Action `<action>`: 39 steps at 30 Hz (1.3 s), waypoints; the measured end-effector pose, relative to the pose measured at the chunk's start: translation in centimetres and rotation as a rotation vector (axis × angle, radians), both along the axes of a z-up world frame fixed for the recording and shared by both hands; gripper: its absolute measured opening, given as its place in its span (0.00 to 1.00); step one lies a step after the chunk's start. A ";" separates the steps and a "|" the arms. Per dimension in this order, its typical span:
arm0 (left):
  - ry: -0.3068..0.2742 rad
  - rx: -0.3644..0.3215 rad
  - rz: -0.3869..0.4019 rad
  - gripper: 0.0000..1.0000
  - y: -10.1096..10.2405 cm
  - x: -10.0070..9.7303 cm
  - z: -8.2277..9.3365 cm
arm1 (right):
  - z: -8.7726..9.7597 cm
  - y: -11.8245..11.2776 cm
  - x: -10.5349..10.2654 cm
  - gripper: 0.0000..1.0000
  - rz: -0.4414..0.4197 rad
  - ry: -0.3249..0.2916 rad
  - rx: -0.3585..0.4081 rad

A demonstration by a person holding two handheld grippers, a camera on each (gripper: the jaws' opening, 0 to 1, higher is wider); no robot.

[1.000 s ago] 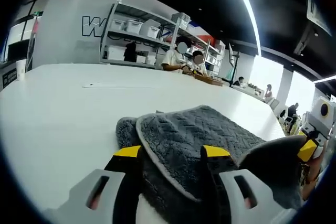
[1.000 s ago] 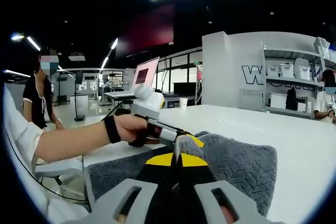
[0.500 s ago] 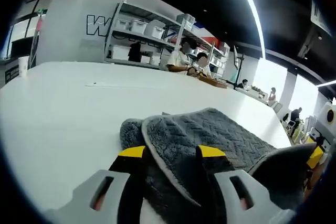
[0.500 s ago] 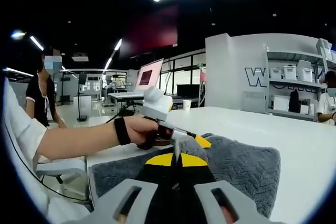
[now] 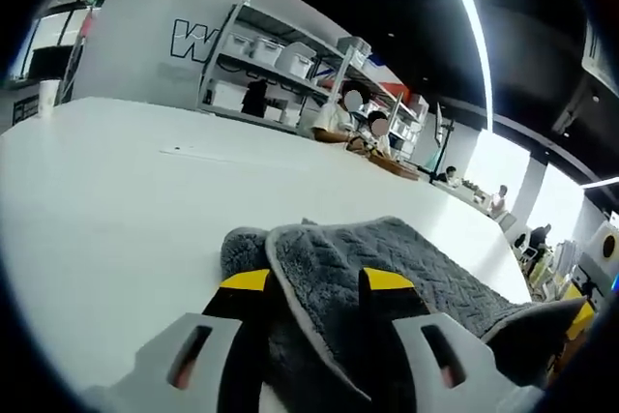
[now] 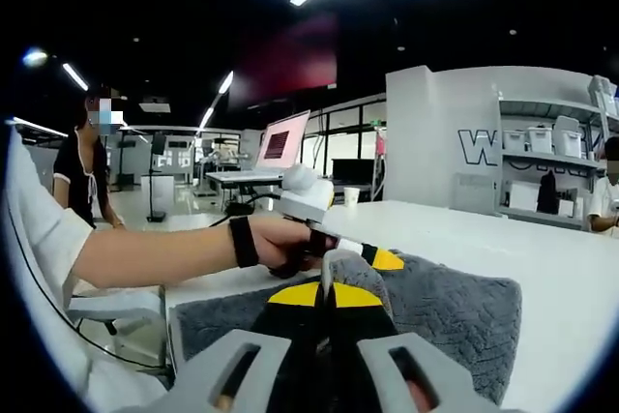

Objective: Open the folded towel by lifting each exposed corner and separating the folded layers until the towel lies flat within the target outline without major curled edges

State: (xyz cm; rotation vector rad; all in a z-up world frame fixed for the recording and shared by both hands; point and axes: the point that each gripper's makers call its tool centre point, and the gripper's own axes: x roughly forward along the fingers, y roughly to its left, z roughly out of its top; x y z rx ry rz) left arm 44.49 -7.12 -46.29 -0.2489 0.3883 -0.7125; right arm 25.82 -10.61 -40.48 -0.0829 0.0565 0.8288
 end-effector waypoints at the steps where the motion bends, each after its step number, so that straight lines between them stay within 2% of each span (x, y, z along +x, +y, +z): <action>1: -0.002 -0.004 0.000 0.35 0.0 0.0 0.1 | 0.0 0.0 0.0 0.00 0.003 0.000 0.000; 7: -0.001 -0.003 0.004 0.34 -0.2 0.8 0.1 | 0.1 0.1 0.1 0.00 0.005 -0.010 -0.006; 12: -0.007 0.014 0.003 0.24 -0.3 1.0 0.0 | 0.1 0.1 0.1 0.00 0.003 -0.010 -0.003; 13: -0.012 0.037 0.012 0.23 0.1 1.5 -0.2 | 0.2 0.1 0.0 0.00 0.005 -0.012 0.000; 16: -0.014 0.044 0.012 0.18 0.5 2.0 -0.2 | 0.3 0.3 -0.3 0.00 0.014 -0.020 -0.001; 24: -0.046 0.105 0.025 0.13 0.7 1.9 -0.4 | 0.5 0.1 -0.6 0.00 0.009 -0.031 0.008; 32: -0.050 0.098 0.049 0.12 1.0 1.8 -0.1 | 1.0 0.5 -1.7 0.00 0.037 -0.053 0.017; 35: -0.057 0.105 0.047 0.04 1.0 1.9 -0.1 | 1.1 0.5 -1.7 0.00 0.037 -0.055 0.012; 39: -0.056 0.097 0.040 0.03 1.0 1.9 0.0 | 1.0 0.3 -1.8 0.00 0.033 -0.064 0.002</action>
